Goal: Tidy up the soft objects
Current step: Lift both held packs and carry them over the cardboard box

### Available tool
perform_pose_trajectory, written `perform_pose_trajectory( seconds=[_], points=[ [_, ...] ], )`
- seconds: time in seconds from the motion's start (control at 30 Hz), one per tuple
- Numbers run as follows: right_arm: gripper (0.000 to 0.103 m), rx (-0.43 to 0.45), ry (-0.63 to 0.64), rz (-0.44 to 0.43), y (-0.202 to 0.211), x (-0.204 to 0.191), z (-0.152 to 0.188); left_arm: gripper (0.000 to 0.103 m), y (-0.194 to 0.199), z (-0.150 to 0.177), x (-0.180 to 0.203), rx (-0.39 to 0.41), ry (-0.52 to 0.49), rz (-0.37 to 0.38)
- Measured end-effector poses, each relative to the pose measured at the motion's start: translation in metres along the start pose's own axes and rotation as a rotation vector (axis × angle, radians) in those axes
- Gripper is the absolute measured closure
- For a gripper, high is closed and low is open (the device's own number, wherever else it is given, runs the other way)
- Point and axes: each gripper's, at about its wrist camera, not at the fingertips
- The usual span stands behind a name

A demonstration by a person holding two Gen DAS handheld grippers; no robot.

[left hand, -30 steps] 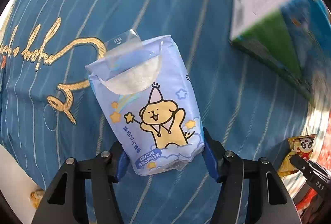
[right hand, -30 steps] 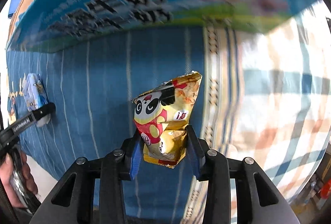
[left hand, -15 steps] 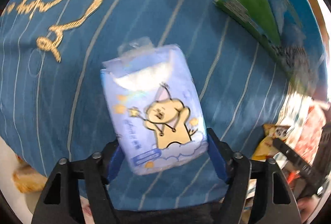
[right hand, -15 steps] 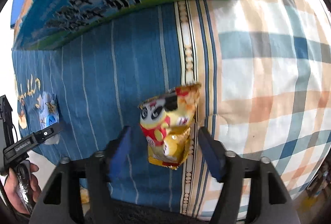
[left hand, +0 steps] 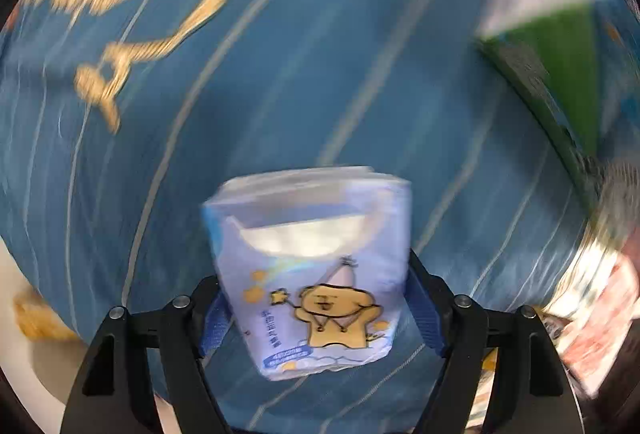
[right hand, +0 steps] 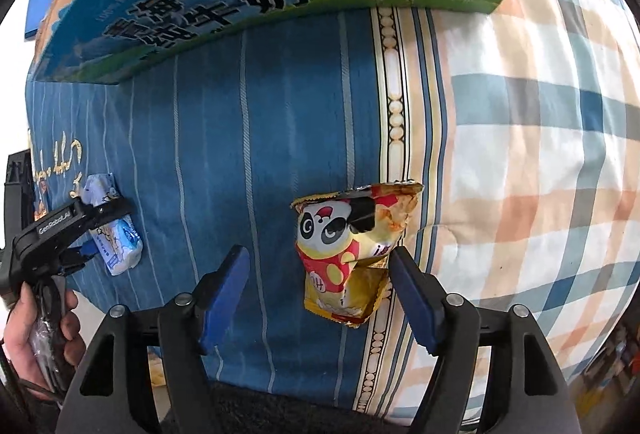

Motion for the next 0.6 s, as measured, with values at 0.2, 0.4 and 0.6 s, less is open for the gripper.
perform_pose_trajectory(
  seconds=[0.2,0.4,0.6],
  points=[
    [0.048,0.003,-0.007,-0.008,-0.008,0.01,0.007,0.04,-0.001,0.024,0.07,0.049,-0.319,-0.024],
    [0.031,0.061,-0.085,-0.002,0.011,0.037,0.014,0.041,-0.016,0.064,0.106,0.025,-0.444,-0.02],
    [0.024,0.081,-0.063,-0.009,0.011,0.012,0.013,0.041,-0.023,0.089,0.132,0.042,-0.487,-0.053]
  ],
)
Point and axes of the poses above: each gripper's, at about its wrist camera, not at the fingertips, and y roughly against the way its jaws point, x to its right, z to its underside, and after that the axes turned 9 degrees about x, right-handed
